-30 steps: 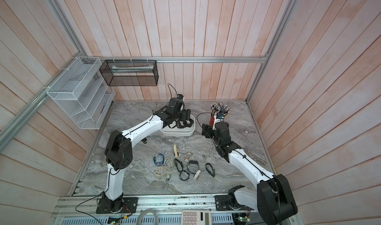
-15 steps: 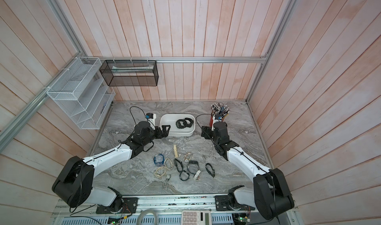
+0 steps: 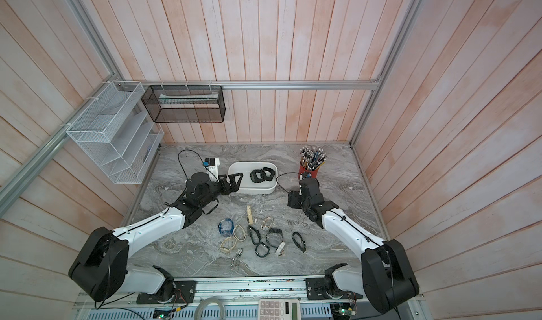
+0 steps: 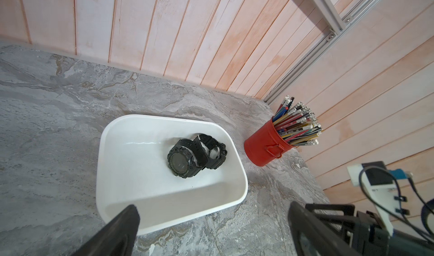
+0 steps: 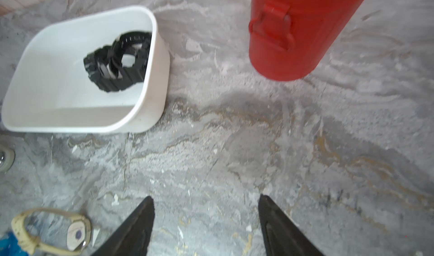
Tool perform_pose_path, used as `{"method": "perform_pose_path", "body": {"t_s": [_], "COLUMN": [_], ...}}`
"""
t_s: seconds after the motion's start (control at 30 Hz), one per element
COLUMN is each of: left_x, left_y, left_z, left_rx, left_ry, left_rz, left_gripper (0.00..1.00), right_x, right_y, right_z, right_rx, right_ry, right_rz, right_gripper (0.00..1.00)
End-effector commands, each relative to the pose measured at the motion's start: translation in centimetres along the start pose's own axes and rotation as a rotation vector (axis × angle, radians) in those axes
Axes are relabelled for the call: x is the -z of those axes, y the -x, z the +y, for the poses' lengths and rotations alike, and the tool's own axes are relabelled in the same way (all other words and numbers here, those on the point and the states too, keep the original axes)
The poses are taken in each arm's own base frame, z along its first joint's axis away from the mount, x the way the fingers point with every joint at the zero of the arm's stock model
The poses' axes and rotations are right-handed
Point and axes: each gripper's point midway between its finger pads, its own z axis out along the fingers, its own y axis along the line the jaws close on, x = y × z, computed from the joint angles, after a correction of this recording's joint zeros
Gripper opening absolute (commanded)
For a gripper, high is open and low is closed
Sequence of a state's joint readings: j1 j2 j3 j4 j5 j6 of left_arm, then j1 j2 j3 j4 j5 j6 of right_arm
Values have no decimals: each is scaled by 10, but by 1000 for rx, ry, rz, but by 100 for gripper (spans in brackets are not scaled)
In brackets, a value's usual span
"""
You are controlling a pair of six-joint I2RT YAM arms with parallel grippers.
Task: Put the watch into the storage box
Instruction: Pick up the watch at the center of the board.
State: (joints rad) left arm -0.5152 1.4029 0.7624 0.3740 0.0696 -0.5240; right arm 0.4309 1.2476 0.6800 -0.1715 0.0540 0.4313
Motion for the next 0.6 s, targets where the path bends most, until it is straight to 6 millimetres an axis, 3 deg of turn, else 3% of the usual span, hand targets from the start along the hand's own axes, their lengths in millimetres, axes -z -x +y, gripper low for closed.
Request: {"method": "perform_pose_path", "body": {"t_s": [0.0, 0.23, 0.4, 0.57], "left_x": [5, 6, 9, 14], "left_y": [6, 9, 10, 5], "left_z": [2, 5, 8, 14], "left_rx": [-23, -44, -51, -45], "left_ry": [10, 35, 52, 73], "left_rz": [-32, -42, -48, -46], "left_gripper": [100, 99, 100, 100], "right_x": [9, 27, 39, 44], "right_y": [-52, -94, -106, -119], "right_z": [-6, -4, 9, 9], "right_rx": [5, 7, 22, 4], "right_ry": [-46, -46, 5, -21], "right_rz": [154, 259, 286, 337], "right_gripper": [61, 48, 41, 39]}}
